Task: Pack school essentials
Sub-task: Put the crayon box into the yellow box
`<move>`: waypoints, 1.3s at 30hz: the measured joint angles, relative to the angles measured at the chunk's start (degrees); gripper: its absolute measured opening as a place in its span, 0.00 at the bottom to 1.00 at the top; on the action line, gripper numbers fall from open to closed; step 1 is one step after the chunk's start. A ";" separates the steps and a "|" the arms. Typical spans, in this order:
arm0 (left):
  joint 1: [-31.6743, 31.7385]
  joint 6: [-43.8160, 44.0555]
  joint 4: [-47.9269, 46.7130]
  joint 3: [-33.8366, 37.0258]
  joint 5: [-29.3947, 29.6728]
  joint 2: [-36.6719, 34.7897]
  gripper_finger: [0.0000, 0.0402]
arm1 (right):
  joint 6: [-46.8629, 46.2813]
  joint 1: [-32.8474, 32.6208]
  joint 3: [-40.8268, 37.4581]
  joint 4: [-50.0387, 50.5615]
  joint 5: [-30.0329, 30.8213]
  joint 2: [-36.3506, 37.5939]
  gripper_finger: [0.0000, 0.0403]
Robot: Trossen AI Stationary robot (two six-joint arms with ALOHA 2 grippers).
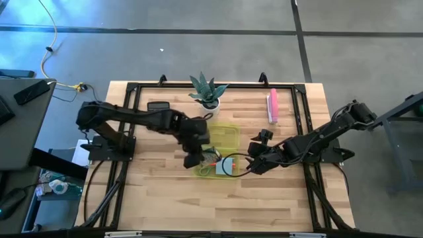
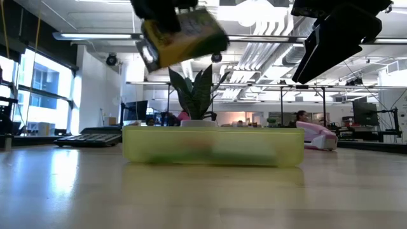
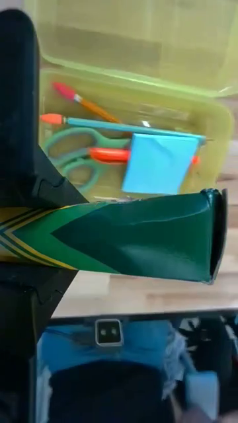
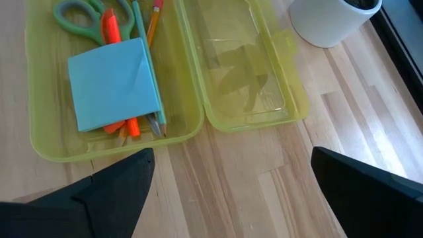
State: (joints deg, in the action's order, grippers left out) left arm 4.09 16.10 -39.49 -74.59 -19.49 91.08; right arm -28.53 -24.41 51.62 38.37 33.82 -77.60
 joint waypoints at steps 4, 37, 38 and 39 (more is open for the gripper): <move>2.18 -1.75 0.29 0.06 -5.12 3.13 0.17 | 0.02 0.01 0.00 0.02 0.00 0.00 0.99; 6.25 -6.00 2.72 0.14 -11.27 17.12 0.21 | 0.01 -0.01 0.00 -0.17 -0.28 0.02 0.99; 6.16 -5.97 2.74 0.15 -11.25 17.12 0.23 | 0.00 0.01 0.00 -0.17 -0.28 0.02 0.99; 6.01 -5.85 2.74 0.14 -11.18 17.12 0.24 | 0.02 0.01 0.00 -0.17 -0.28 0.02 0.99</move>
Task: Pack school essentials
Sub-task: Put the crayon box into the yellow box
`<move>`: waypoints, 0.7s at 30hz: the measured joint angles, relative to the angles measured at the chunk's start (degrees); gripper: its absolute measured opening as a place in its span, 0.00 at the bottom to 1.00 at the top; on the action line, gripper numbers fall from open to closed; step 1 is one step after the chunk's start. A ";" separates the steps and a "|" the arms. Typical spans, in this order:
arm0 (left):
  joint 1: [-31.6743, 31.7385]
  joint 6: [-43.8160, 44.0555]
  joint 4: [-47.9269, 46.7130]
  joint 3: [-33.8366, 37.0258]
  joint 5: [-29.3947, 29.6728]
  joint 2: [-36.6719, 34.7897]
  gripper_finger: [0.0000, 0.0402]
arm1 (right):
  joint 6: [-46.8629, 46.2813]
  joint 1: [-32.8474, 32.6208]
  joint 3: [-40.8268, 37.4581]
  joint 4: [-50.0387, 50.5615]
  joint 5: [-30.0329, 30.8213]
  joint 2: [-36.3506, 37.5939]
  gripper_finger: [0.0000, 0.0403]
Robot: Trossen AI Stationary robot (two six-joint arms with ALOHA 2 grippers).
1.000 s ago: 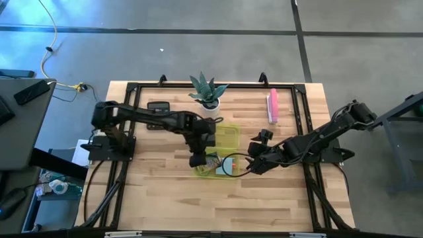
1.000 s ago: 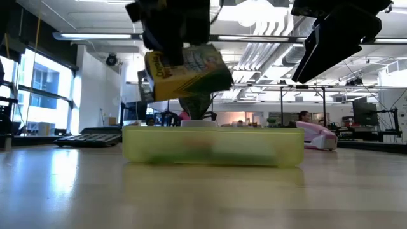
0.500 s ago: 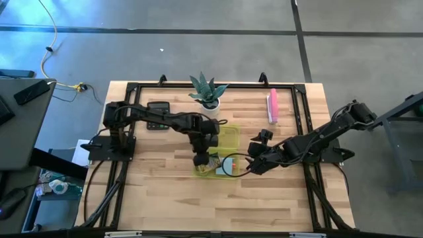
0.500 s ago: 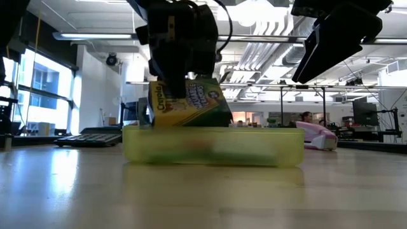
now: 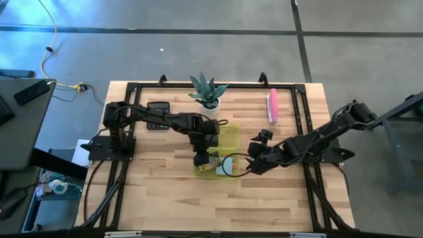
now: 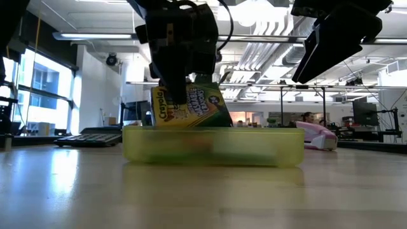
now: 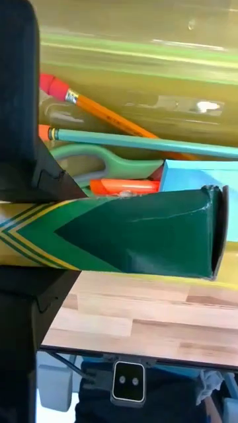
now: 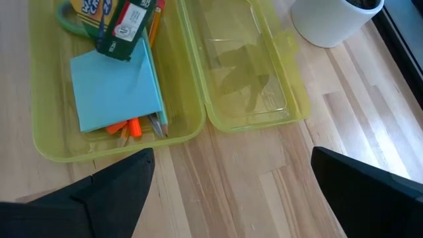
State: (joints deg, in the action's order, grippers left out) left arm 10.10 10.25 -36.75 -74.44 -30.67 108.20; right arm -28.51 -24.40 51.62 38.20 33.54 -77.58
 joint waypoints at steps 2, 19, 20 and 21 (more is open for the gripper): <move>-0.12 -0.01 0.00 0.01 0.19 0.00 0.28 | 0.00 -0.01 0.00 0.00 0.01 0.00 0.99; 1.57 -1.48 -0.04 -0.01 2.64 -0.41 0.40 | -0.01 0.00 0.00 0.02 -1.02 0.00 0.99; 1.70 -1.48 -0.02 -0.01 2.60 -0.53 0.40 | 0.00 0.00 0.00 0.02 -1.12 0.00 0.99; 1.84 -1.49 -0.03 -0.07 2.51 -0.57 0.40 | -0.02 0.00 0.00 0.01 -1.12 0.00 0.99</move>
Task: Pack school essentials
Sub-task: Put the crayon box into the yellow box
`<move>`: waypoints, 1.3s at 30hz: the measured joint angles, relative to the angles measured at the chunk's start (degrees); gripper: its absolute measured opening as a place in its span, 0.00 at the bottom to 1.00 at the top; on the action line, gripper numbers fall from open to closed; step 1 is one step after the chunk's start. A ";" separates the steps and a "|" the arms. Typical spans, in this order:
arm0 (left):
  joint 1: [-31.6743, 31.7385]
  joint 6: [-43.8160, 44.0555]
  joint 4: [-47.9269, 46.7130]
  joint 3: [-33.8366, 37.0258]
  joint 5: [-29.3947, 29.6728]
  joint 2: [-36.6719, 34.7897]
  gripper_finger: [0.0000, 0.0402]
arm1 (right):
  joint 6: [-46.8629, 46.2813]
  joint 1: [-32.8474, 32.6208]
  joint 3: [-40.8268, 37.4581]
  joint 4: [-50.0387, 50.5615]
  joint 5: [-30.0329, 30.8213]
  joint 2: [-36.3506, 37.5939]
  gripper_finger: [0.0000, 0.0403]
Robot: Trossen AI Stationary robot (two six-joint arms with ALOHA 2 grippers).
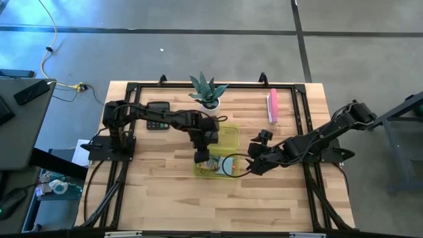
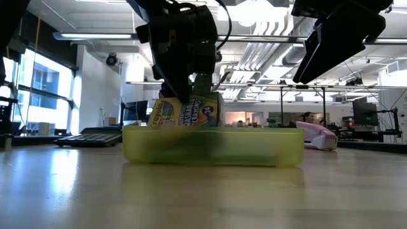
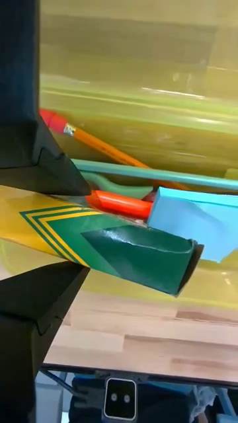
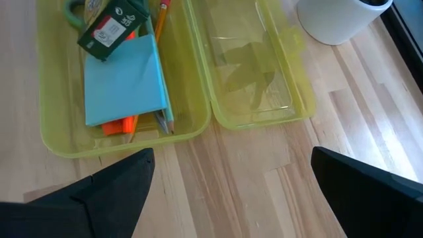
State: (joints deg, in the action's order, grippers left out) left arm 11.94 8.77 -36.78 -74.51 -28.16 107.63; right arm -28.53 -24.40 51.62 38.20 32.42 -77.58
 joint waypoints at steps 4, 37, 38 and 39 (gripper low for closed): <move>0.16 -0.01 -3.04 -2.21 -0.10 0.00 0.40 | 0.02 0.00 0.00 0.01 -0.03 0.00 0.99; -3.61 -12.00 -4.23 -6.96 22.61 0.37 0.40 | 0.02 0.00 0.00 -0.93 -0.09 0.00 0.99; -3.65 -11.99 -4.28 -6.96 22.96 0.63 0.40 | 0.02 -0.01 0.00 -0.93 -0.09 0.00 0.99; -3.67 -11.96 -4.86 -6.91 23.15 0.72 0.40 | 0.02 0.00 0.00 -0.91 -0.10 0.00 0.99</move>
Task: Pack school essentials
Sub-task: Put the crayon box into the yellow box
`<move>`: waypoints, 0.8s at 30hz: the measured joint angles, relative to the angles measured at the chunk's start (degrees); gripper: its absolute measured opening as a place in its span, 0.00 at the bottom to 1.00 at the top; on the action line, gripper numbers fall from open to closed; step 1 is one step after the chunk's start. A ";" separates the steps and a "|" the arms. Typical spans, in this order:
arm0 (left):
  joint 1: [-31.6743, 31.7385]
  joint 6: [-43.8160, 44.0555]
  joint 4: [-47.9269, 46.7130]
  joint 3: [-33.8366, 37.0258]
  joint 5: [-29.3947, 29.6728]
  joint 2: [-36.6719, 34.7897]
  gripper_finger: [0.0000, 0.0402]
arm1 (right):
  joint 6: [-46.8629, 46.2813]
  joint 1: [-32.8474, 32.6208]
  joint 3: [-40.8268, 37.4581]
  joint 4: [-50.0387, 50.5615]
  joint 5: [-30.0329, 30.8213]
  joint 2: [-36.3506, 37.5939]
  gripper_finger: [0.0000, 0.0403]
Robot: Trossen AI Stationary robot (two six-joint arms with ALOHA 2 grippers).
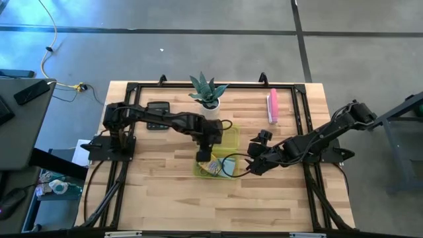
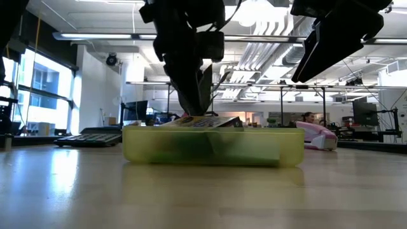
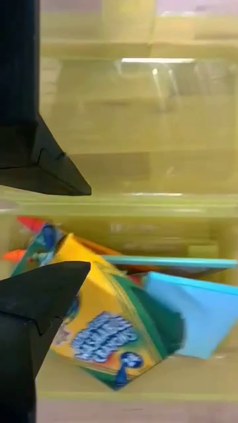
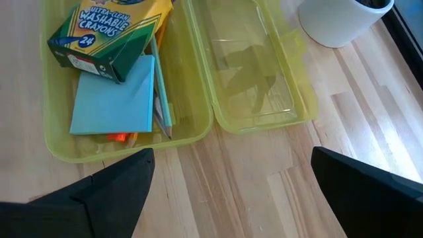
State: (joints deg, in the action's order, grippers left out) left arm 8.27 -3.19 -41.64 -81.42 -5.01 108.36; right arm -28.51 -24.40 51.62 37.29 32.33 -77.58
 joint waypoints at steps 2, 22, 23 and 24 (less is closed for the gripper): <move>-0.02 0.01 -0.53 -0.02 0.18 0.24 0.40 | 0.00 0.00 0.00 0.03 0.01 0.00 0.99; -0.90 2.56 -5.33 0.02 0.80 2.36 0.40 | 0.00 0.00 0.00 0.18 -0.01 -0.04 0.99; -0.90 2.57 -5.32 0.02 1.04 2.34 0.40 | 0.00 0.00 0.00 0.16 -0.01 -0.04 0.99; -0.90 2.57 -5.57 -0.08 1.12 2.32 0.40 | 0.00 0.00 0.00 0.16 -0.01 -0.04 0.99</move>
State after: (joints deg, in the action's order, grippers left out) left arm 7.38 -0.62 -47.21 -81.50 -3.89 110.67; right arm -28.51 -24.40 51.62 37.45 32.32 -77.62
